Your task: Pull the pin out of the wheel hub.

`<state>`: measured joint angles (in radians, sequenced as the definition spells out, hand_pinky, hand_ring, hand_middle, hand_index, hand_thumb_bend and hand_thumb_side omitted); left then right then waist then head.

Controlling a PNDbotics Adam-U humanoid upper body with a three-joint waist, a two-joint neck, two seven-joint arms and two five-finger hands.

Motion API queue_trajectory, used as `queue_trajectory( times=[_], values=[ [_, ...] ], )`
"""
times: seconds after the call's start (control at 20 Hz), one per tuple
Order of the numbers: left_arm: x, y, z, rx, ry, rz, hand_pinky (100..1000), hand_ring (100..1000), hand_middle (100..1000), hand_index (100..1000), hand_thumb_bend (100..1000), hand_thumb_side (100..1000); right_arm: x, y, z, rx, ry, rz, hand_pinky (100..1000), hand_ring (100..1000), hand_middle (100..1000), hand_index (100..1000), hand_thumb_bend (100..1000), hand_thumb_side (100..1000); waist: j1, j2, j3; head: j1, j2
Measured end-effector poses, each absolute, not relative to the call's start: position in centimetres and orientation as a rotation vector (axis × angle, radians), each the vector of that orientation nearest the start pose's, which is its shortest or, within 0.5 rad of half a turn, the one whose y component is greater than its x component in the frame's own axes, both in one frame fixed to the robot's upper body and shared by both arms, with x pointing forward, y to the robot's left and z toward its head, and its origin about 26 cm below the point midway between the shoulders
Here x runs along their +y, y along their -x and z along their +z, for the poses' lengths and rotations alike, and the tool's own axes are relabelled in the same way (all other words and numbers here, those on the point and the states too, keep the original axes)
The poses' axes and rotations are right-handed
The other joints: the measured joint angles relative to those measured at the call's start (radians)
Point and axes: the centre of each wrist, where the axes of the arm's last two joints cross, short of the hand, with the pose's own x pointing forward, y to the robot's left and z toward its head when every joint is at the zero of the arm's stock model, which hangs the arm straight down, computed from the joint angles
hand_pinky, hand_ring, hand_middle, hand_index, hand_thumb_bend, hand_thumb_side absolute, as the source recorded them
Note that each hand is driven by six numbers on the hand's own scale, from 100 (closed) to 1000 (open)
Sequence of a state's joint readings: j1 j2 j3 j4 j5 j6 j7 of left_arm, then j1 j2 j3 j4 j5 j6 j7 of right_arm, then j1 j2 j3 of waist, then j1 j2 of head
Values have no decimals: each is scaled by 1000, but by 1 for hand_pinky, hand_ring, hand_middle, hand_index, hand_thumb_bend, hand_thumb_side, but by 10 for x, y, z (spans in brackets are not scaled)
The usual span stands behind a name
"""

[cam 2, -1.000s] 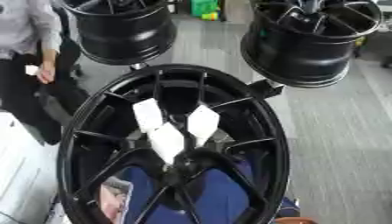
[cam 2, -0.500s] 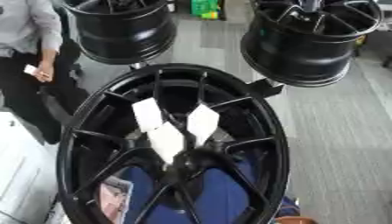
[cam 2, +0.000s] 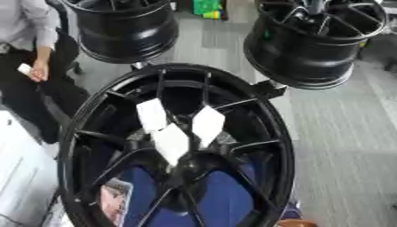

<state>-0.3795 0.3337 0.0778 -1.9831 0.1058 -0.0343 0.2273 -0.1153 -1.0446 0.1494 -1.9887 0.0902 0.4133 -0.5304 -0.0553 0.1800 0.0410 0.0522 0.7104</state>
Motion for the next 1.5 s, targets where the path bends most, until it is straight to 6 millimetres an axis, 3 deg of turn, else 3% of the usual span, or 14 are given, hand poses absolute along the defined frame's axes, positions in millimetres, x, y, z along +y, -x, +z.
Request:
queue_trajectory(
  times=[0.05, 0.25, 0.65, 1.05, 1.5],
  values=[
    [272, -308, 227, -2410, -200, -14, 658, 714, 501, 796, 100, 680, -338, -272, 209, -1720, 1207, 625, 875, 844, 810, 853, 174, 214, -2, 0, 2, -5, 0],
    [270, -308, 229, -2411, -182, -32, 658, 714, 501, 796, 100, 682, -335, -269, 205, -1676, 1216, 862, 881, 865, 827, 873, 279, 327, -8, 6, 19, -22, -3],
    [265, -309, 231, -2415, -144, -57, 657, 715, 500, 796, 100, 688, -339, -260, 202, -1546, 1159, 1331, 888, 885, 849, 895, 364, 386, -6, 16, 41, -52, -10],
    [262, -310, 232, -2414, -119, -76, 657, 716, 499, 796, 100, 695, -334, -259, 200, -1493, 1058, 1591, 884, 886, 854, 894, 374, 429, -5, 22, 50, -71, -14],
    [261, -310, 232, -2407, -106, -86, 657, 717, 498, 797, 100, 702, -306, -271, 207, -1449, 969, 1633, 885, 887, 857, 889, 333, 428, -7, 22, 51, -74, -13]
  ],
)
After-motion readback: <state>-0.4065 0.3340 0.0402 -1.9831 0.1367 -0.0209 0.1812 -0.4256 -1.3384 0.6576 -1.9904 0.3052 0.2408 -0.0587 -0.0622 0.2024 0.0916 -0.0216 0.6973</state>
